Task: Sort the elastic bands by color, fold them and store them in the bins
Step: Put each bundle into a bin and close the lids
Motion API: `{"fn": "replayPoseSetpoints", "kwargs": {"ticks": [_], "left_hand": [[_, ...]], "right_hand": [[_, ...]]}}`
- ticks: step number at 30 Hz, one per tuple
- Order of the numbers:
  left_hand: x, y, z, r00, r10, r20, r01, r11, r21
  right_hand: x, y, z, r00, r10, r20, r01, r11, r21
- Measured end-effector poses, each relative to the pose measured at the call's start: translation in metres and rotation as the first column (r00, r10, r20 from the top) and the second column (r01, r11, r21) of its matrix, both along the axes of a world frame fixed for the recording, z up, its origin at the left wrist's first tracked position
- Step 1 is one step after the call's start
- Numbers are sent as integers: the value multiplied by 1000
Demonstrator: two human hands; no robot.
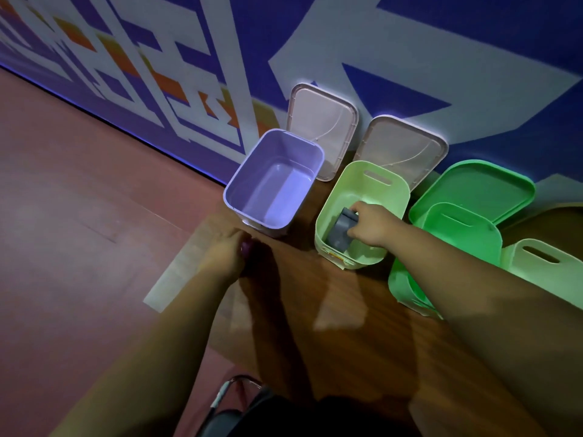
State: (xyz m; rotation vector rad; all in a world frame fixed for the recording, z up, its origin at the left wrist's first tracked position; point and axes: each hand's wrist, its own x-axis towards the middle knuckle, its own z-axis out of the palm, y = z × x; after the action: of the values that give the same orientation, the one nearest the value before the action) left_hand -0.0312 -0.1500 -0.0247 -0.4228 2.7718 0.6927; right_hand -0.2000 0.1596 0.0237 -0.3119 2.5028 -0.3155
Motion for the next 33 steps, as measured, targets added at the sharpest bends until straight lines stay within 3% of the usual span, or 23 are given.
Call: {"fn": "replayPoseSetpoints", "kwargs": {"ticks": [5, 11, 15, 18, 21, 23, 25, 27, 29, 31, 33], "left_hand": [[-14, -14, -11, 994, -94, 52, 96, 995, -38], [-23, -14, -8, 966, -167, 198, 190, 977, -102], [-28, -2, 11, 920, -83, 383, 222, 916, -335], [-23, 11, 20, 925, -74, 372, 257, 845, -470], [-5, 27, 27, 930, -99, 355, 275, 828, -489], [11, 40, 34, 946, -30, 323, 154, 917, -368], [25, 54, 42, 956, 89, 278, -61, 992, -106], [38, 68, 53, 957, 186, 221, -223, 962, 155], [51, 88, 69, 950, 259, 177, -310, 864, 398], [62, 113, 88, 923, 340, 179, -368, 649, 665], [71, 136, 106, 912, 361, 196, -350, 433, 831]], "right_hand": [[-7, -12, -25, 993, 21, 118, -28, 998, 62], [-5, -12, -33, 995, 25, 93, -33, 996, 85], [-2, -11, -16, 1000, 25, 13, -26, 999, 40], [7, -6, 1, 1000, 12, 1, -12, 999, -42], [27, 1, 19, 999, -37, -10, 35, 987, -156], [43, 9, 29, 995, -76, -67, 57, 969, -242], [61, 18, 40, 988, -102, -117, 59, 944, -325], [79, 26, 51, 991, -101, -93, 54, 912, -407], [98, 35, 58, 999, -34, 4, 32, 893, -449], [115, 43, 61, 990, 74, 118, -17, 907, -420], [131, 51, 64, 962, 124, 244, -2, 894, -449]]}}
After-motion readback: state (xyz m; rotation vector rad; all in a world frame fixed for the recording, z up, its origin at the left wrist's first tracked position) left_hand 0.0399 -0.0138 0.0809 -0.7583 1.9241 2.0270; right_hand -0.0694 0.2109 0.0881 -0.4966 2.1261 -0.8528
